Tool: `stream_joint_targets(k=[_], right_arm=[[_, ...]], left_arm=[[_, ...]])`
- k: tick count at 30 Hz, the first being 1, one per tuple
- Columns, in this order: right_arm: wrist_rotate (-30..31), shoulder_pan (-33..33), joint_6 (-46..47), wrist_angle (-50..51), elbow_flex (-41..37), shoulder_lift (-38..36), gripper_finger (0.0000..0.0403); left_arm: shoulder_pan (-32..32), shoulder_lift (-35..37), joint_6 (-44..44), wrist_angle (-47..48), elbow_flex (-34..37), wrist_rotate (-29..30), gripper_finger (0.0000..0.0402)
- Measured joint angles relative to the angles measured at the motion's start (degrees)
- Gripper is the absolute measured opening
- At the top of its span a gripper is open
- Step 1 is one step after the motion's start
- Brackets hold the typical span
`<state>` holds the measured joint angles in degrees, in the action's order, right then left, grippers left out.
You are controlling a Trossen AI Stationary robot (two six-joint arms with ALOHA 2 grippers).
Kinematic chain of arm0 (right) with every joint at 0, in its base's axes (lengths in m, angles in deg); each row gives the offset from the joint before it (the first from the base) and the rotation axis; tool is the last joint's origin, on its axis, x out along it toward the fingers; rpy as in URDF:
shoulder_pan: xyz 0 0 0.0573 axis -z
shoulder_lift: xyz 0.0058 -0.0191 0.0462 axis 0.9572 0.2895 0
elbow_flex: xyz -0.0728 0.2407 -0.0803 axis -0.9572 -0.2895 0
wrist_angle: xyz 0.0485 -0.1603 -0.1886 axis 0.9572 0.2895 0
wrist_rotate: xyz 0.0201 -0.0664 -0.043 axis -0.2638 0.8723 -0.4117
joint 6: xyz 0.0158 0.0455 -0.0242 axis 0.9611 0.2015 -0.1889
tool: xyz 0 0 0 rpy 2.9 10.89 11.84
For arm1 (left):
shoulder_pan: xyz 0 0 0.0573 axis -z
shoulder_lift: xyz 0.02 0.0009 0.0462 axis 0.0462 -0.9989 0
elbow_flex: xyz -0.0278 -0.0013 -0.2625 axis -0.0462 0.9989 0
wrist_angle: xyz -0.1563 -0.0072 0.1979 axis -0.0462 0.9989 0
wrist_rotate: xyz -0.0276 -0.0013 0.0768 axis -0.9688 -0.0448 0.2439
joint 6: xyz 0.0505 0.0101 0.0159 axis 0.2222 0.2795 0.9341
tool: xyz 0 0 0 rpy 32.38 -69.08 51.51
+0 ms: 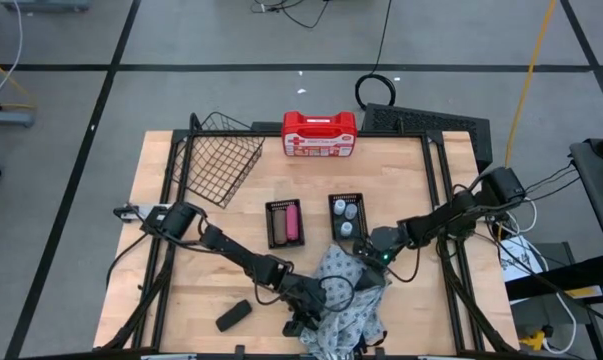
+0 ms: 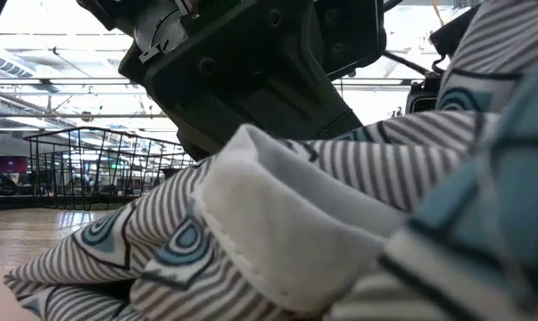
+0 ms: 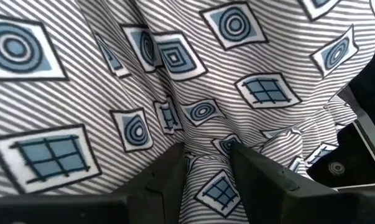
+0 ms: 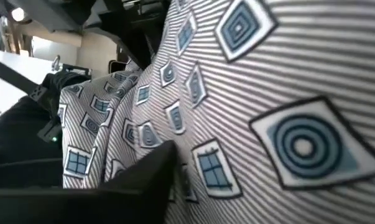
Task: Pick & Place Medicine items
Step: Put the blue patient gown into the wire basket
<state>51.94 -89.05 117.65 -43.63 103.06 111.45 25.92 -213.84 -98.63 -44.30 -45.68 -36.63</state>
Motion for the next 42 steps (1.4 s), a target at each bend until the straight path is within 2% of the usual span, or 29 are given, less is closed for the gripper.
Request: stream_joint_targets(k=[6,8,13,16,19,25,29,36,39,42], right_arm=[[-0.8,0.0,-2.2,-4.5,-0.2,0.1,0.0042],[-3.0,0.0,-2.5,-8.9,-0.3,0.1,0.0012],[-5.1,-1.0,-1.2,-21.2,-0.2,-3.6,0.0005],[-4.9,-1.5,-2.0,-19.7,-0.4,-7.5,0.0004],[-3.3,-2.5,-4.9,-16.9,-0.4,-13.1,0.0003],[0.9,-4.5,-10.9,-3.4,-0.2,-23.3,0.0002],[6.1,-6.3,-12.6,5.9,-0.2,-27.3,0.0002],[14.7,-9.0,-9.8,25.8,-0.2,-29.0,0.0003],[20.7,-10.0,-8.0,33.7,-0.2,-28.4,0.0005],[24.6,-10.1,-6.7,36.6,-0.4,-27.2,0.0006]], left_arm=[[0.1,-0.2,-0.2,-2.9,0.2,0.5,0.0145],[0.0,0.0,-0.5,-3.4,0.2,0.1,0.0145],[0.1,1.2,-2.3,-2.9,0.3,0.4,0.0145],[0.0,2.7,-3.7,-1.7,0.4,0.9,0.0145],[-0.3,5.9,-4.3,3.1,0.5,4.8,0.0145],[0.4,14.6,-4.0,17.4,0.9,15.3,0.0145],[0.4,19.5,-3.9,19.7,0.7,20.6,0.0145],[0.5,21.1,-3.0,13.6,0.6,23.1,0.0145],[0.2,20.1,-0.4,7.0,0.5,23.2,0.0145],[-0.2,18.7,2.8,-0.8,0.5,23.2,0.0145]])
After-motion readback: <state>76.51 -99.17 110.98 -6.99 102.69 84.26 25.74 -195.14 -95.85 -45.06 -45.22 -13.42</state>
